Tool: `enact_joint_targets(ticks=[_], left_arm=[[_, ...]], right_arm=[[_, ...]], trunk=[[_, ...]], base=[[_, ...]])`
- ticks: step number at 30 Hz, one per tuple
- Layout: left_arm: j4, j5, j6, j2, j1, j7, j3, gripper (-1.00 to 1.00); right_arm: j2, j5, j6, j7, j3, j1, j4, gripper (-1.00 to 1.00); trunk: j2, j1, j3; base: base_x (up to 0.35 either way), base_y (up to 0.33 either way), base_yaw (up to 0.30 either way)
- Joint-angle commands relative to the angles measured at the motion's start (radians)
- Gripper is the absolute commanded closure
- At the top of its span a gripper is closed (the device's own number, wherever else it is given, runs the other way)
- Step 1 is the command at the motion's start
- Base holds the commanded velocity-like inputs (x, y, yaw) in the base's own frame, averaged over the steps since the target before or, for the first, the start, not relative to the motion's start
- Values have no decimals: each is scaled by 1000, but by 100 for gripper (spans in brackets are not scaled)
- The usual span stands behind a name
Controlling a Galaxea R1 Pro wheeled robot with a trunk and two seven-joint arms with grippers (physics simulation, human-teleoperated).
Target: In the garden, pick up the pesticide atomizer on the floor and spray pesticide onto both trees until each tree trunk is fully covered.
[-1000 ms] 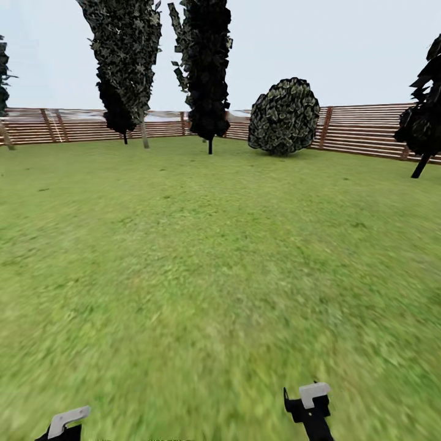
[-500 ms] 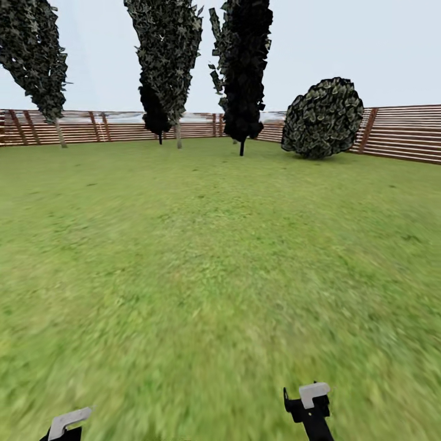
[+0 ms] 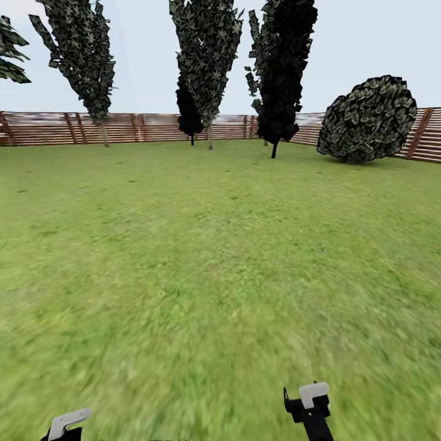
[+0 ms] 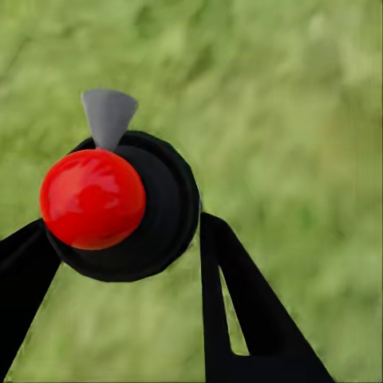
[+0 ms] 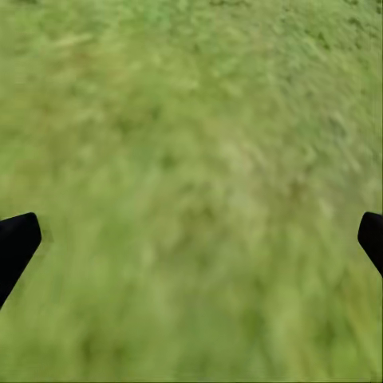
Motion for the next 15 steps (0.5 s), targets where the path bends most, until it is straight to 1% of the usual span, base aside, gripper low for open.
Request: enact_joint_targets(ticks=[1,15], left_arm=[[2,-10,-5,0,-1,2,6,100],[2,-10,-5,0,-1,2,6,100]], right_arm=[[0,6,0,-10,5,-1,1,-100],[-1,7,0,-10,5,-1,1,-100]], trunk=[[0,0,0],[0,0,6]], base=[[0,308,279],[0,308,279]])
